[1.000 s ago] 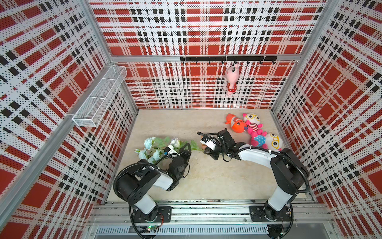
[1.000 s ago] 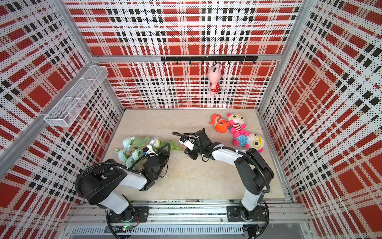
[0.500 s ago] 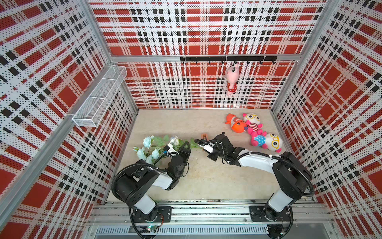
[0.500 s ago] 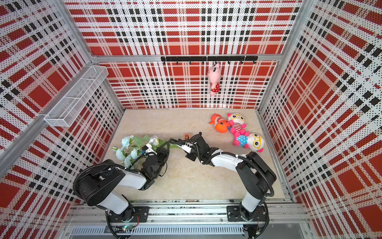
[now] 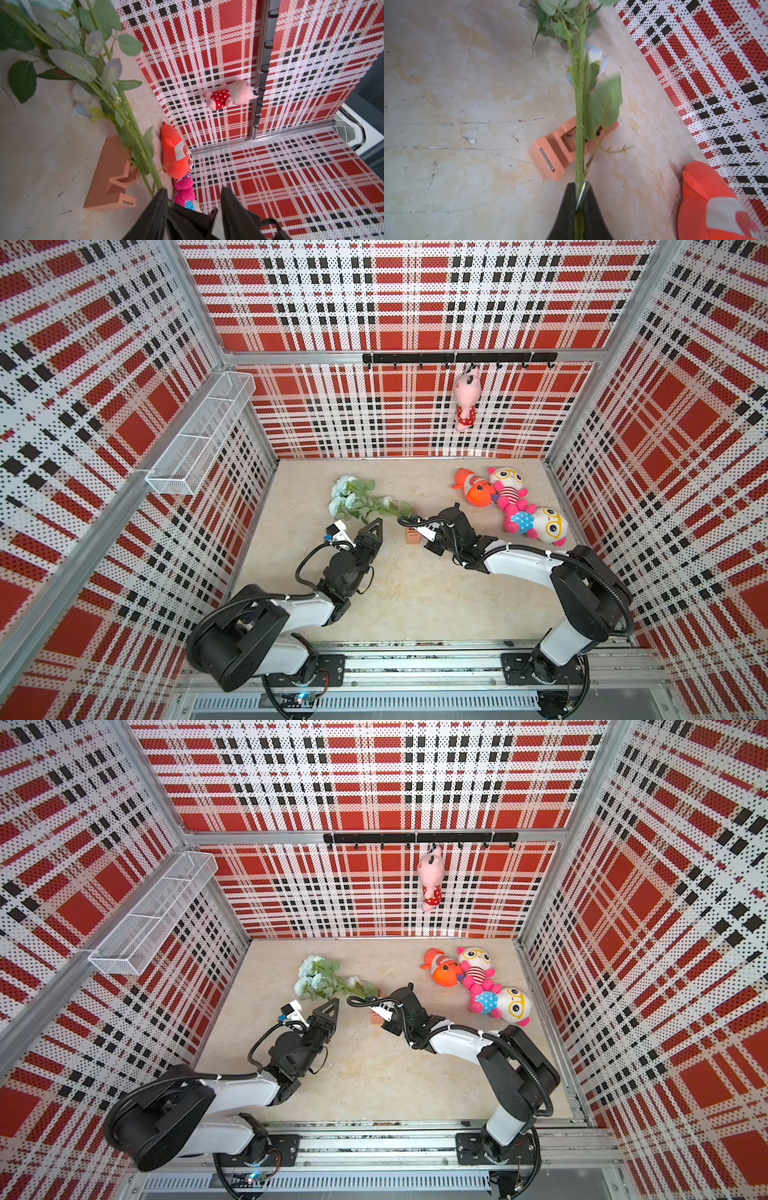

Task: Wrap bouquets with tape
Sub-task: Wrap the tape around the bouquet.

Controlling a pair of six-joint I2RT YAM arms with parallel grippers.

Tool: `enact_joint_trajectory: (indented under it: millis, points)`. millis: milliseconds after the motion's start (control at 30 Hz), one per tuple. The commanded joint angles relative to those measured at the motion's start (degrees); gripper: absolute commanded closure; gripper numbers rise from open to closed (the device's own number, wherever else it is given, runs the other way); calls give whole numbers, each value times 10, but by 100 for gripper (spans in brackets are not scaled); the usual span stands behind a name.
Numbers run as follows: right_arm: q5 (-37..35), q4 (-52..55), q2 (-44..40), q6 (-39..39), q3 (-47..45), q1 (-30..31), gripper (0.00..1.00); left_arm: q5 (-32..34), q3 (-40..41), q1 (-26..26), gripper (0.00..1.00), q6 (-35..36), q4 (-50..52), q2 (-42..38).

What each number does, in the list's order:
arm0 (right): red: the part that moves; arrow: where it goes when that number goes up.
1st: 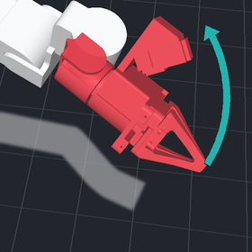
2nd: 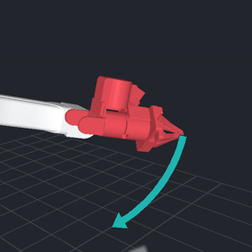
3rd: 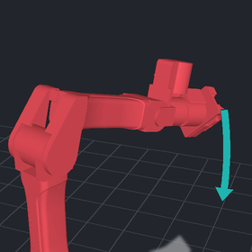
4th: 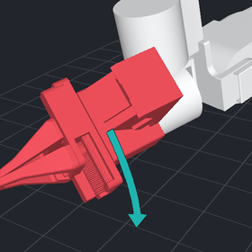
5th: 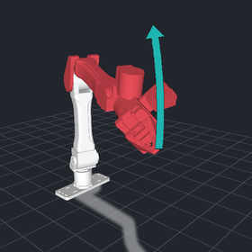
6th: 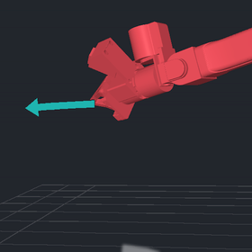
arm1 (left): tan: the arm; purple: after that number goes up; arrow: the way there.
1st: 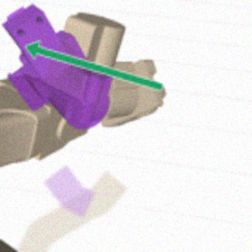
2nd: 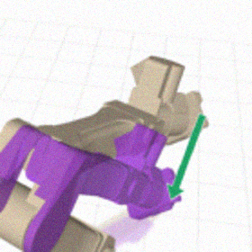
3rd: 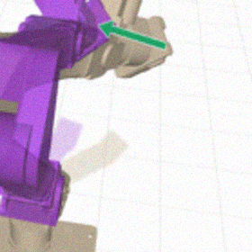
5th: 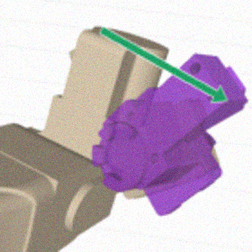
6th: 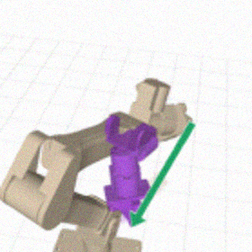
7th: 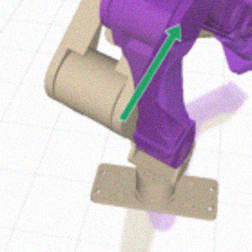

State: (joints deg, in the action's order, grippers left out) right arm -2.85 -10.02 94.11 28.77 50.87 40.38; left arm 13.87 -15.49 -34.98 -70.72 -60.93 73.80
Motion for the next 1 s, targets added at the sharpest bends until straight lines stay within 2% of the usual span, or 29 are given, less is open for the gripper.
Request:
enact_joint_trajectory:
  millis: [0,100,200,300,367,433,633,967]
  points:
    - [11,-48,-25,52,-7,2,100,-9,-33,23,54,117,181,-98]
    - [15,-55,-20,67,-6,2,100,6,-88,66,49,214,327,-174]
    - [28,-47,-19,74,-2,0,100,-27,-134,142,46,289,396,-208]
    - [55,-24,-9,54,5,-6,100,-53,-179,186,45,352,446,-205]
    - [64,-8,3,44,9,-7,100,-93,-196,199,44,389,443,-186]
    - [66,28,17,27,25,-7,100,-106,-205,200,45,406,445,-169]
    - [81,95,30,-27,48,-7,77,-127,-194,200,45,417,416,-152]
    - [61,120,40,-64,55,-8,52,-124,-180,200,46,427,416,-150]
